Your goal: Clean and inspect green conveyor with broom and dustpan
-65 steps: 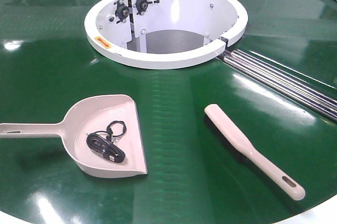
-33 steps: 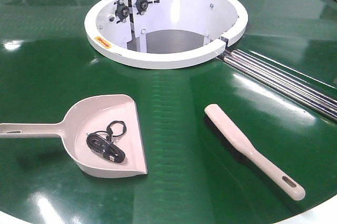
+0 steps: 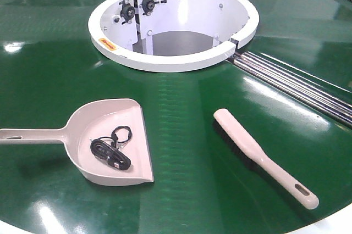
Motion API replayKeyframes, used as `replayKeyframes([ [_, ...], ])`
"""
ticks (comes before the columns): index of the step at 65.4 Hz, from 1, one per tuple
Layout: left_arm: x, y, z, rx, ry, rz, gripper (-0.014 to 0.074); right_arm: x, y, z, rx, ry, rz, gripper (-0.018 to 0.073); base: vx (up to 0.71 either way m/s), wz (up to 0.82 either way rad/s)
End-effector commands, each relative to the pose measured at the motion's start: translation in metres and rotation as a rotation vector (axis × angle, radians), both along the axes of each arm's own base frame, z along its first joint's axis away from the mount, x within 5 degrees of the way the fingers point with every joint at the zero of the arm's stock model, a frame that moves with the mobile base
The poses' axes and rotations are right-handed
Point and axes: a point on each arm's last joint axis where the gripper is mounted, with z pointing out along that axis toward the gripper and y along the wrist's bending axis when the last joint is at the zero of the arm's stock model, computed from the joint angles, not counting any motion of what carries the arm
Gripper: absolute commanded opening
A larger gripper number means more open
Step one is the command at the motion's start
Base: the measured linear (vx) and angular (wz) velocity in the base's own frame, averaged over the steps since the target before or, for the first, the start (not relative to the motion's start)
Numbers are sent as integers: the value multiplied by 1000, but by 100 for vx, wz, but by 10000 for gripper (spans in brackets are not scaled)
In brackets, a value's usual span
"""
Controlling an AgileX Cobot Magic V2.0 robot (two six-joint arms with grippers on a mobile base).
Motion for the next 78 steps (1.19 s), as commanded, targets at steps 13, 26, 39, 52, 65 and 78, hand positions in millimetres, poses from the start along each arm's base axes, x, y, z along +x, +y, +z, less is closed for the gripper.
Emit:
replayKeyframes([
  [13,-1,0,4,-13,-76,-4,-6,7,-8,-11,11,-10,-169,-9,0,0],
  [26,-1,0,4,-13,-76,-4,-6,6,-16,-36,-8,18,-299,-9,0,0],
  [39,-1,0,4,-13,-76,-4,-6,1,-16,-71,-32,7,-306,-9,0,0],
  [52,-1,0,4,-13,-75,-4,-6,5,-16,-87,14,-26,-295,-9,0,0],
  [65,-1,0,4,-13,-75,-4,-6,5,-15,-86,26,-40,-293,-9,0,0],
  [78,-1,0,4,-13,-75,-4,-6,5,-15,-86,75,-37,-286,-9,0,0],
])
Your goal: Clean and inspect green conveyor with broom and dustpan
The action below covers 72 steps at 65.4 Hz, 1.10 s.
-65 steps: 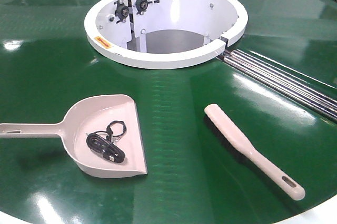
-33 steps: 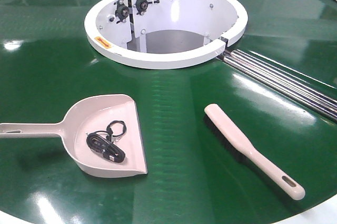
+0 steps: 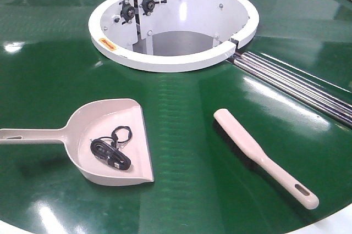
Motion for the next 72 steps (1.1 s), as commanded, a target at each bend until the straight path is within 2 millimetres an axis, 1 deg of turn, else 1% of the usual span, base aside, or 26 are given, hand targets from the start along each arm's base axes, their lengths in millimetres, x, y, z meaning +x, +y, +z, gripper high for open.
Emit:
replayKeyframes([
  [1,-1,0,4,-13,-76,-4,-6,-1,1,7,1,-93,6,-9,0,0],
  [13,-1,0,4,-13,-76,-4,-6,-1,4,7,-20,-93,72,-9,0,0],
  [72,-1,0,4,-13,-76,-4,-6,-1,4,7,-19,-89,72,-9,0,0],
])
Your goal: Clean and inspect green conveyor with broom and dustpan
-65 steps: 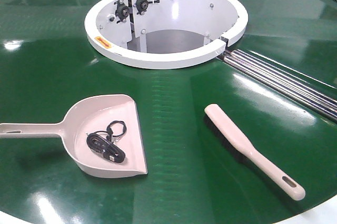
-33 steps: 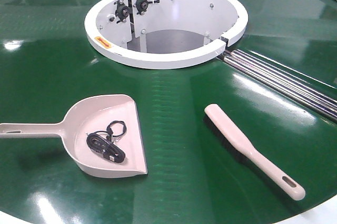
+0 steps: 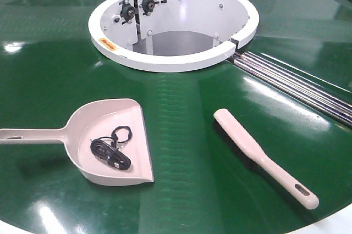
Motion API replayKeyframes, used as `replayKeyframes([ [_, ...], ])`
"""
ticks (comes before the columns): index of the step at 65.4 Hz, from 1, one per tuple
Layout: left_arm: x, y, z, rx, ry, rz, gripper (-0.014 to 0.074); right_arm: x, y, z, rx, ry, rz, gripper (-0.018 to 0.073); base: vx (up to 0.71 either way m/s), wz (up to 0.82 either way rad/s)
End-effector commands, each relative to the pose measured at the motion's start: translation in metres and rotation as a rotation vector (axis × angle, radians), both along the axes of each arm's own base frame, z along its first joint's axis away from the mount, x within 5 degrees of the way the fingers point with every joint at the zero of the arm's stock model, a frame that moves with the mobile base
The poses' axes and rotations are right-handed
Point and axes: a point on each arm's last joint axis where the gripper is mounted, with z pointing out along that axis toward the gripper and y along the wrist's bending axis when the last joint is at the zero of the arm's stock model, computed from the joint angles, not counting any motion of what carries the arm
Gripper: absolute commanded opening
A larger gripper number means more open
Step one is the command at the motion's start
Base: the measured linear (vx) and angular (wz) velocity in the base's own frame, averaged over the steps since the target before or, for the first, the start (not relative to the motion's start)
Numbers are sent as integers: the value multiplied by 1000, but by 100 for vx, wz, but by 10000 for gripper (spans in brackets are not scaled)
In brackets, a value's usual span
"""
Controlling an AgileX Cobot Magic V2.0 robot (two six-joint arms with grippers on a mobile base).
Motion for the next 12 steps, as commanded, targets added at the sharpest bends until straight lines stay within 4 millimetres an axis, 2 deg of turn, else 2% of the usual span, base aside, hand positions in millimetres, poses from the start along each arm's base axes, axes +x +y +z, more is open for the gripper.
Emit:
replayKeyframes([
  [1,-1,0,4,-12,-76,-4,-6,-1,1,7,-9,-89,8,-9,0,0],
  [12,-1,0,4,-12,-76,-4,-6,-1,1,7,-9,-89,8,-9,0,0],
])
